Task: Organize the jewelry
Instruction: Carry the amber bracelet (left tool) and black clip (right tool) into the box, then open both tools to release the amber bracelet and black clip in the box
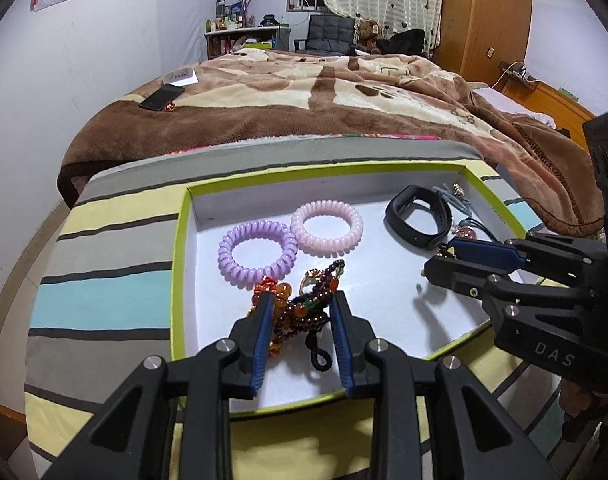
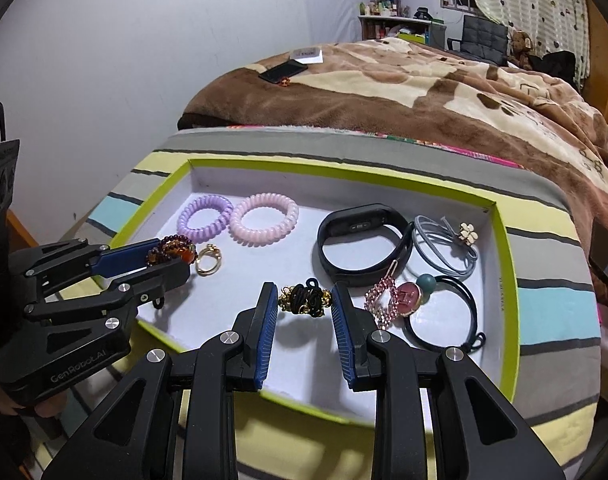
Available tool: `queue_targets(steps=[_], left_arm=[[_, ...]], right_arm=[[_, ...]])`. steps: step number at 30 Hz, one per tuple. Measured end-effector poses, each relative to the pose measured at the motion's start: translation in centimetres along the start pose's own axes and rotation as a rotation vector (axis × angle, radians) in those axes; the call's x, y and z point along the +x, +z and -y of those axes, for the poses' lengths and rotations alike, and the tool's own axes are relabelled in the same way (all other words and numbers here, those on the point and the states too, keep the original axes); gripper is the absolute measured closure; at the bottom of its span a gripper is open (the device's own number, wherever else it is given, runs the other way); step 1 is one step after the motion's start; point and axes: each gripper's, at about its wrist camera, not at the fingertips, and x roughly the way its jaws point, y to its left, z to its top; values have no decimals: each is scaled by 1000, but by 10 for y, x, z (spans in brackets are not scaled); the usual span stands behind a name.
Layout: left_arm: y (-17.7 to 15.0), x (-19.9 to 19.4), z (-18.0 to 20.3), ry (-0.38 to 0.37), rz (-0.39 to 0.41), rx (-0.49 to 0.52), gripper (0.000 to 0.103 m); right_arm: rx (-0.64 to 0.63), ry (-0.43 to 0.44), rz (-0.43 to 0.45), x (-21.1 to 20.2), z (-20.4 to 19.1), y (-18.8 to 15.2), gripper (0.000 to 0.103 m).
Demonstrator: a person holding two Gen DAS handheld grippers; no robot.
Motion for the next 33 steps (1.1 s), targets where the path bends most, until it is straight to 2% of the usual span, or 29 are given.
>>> queue_targets(steps=[9, 16, 20, 33], left_arm=[[3, 4, 1, -2, -10, 9, 72], [3, 2, 2, -11, -11, 14, 65], [1, -1, 2, -17, -7, 7, 64], [-17, -44, 3, 0, 57, -34, 64]], right_arm=[[22, 3, -26, 9, 4, 0, 74], [17, -4, -18, 3, 2, -2, 73], [13, -10, -8, -1, 0, -1, 68], [42, -11, 68, -45, -2, -15, 67]])
